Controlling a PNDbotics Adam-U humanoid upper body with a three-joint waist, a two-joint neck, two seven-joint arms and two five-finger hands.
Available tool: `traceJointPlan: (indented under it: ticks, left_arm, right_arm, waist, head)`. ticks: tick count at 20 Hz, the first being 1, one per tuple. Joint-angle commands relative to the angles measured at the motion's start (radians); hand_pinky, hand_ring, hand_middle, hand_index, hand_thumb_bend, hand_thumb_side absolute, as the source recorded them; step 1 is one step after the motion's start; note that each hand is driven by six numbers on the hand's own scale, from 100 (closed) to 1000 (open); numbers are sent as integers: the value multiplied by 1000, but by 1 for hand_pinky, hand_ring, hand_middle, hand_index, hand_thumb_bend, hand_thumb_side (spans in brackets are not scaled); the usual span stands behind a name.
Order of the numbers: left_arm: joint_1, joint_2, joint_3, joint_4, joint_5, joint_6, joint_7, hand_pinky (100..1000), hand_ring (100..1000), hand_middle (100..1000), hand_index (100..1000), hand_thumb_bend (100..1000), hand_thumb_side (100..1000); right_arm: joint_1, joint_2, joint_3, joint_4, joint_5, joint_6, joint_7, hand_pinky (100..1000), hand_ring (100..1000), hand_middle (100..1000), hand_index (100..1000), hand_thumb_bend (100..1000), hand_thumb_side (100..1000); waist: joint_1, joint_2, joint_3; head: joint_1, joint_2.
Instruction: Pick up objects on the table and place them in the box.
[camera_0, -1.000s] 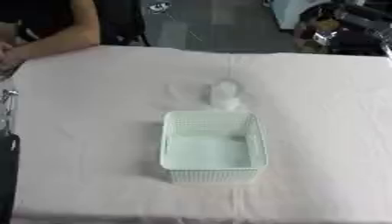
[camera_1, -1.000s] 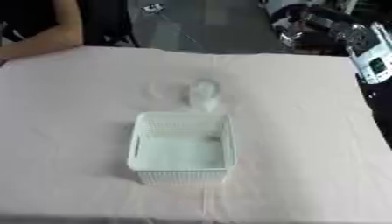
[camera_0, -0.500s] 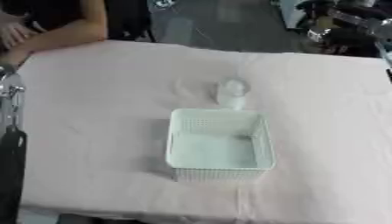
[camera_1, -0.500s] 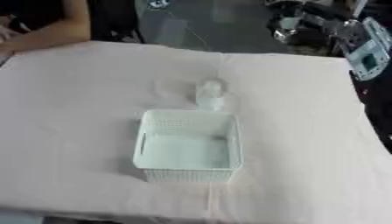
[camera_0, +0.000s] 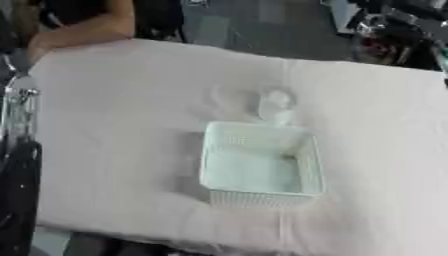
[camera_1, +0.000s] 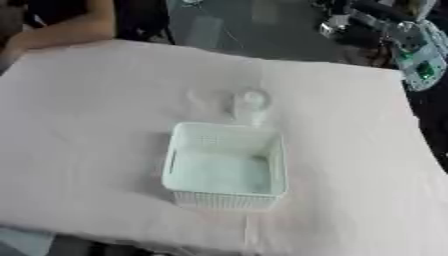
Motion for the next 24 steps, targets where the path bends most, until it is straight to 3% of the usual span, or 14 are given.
traceJointPlan:
  ticks: [1, 8, 17, 24]
  left_arm:
    - [-28, -5, -5, -14, 14, -6, -14, 680, 701, 727, 876, 557, 886]
    - [-45, -20, -8, -14, 28, -11, -28, 680, 701, 725, 876, 559, 885]
    - [-48, -22, -9, -14, 33, -6, -30, 680, 700, 725, 877, 547, 890]
    - [-61, -30, -15, -14, 38, -7, -36, 679, 698, 724, 876, 547, 889]
  right_arm:
    - [-24, -15, -15, 3, 10, 5, -16, 1000, 1000, 1000, 731, 100, 984]
    - [-25, 15, -19, 9, 48, 11, -48, 1000, 1000, 1000, 729, 100, 982]
    - [-30, 102, -31, 22, 124, 46, -106, 1000, 1000, 1000, 724, 100, 988]
    - [-45, 155, -29, 24, 201, 56, -142, 1000, 1000, 1000, 721, 100, 961]
  waist:
    - [0, -7, 6]
    - [-6, 3, 20]
    - [18, 18, 23]
    - [25, 31, 33]
  head:
    - [10, -1]
    - [4, -1]
    - [-52, -12]
    - [-118, -68]
